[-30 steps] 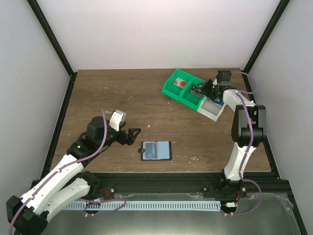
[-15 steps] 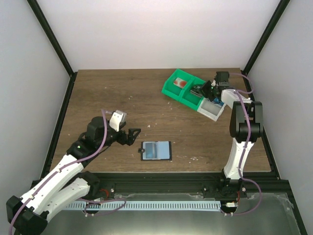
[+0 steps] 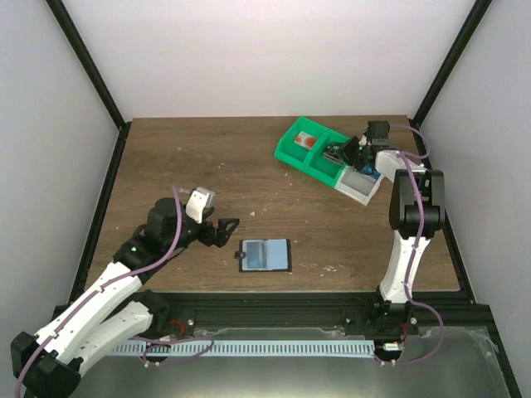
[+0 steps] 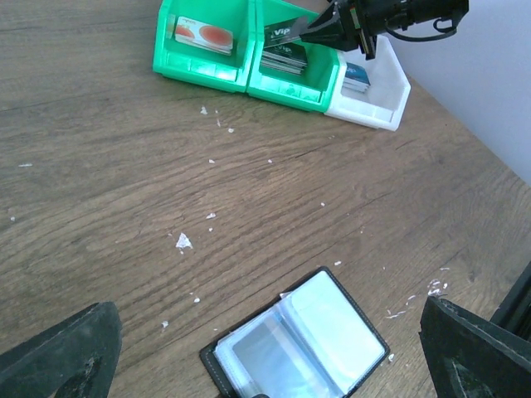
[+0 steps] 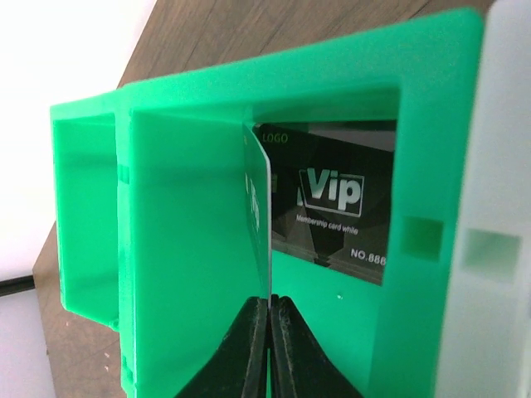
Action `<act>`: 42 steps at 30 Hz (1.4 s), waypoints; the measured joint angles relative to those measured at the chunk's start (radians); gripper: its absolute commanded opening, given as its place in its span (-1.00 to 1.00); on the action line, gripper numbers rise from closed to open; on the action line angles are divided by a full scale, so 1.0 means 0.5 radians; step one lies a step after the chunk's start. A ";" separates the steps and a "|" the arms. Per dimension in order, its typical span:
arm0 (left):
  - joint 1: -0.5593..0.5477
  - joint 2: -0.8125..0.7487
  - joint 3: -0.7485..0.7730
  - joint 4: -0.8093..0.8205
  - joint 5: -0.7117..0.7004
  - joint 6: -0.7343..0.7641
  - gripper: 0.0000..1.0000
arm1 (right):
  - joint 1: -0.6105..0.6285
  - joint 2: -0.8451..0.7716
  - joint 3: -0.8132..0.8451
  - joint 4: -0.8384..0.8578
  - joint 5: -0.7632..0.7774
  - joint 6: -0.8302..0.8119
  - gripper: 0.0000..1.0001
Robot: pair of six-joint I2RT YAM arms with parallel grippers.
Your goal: Take the credit cards out of the card holder
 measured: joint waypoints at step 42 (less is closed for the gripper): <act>0.000 0.081 0.000 -0.002 -0.038 -0.009 1.00 | -0.035 0.030 0.093 -0.002 -0.026 0.063 -0.39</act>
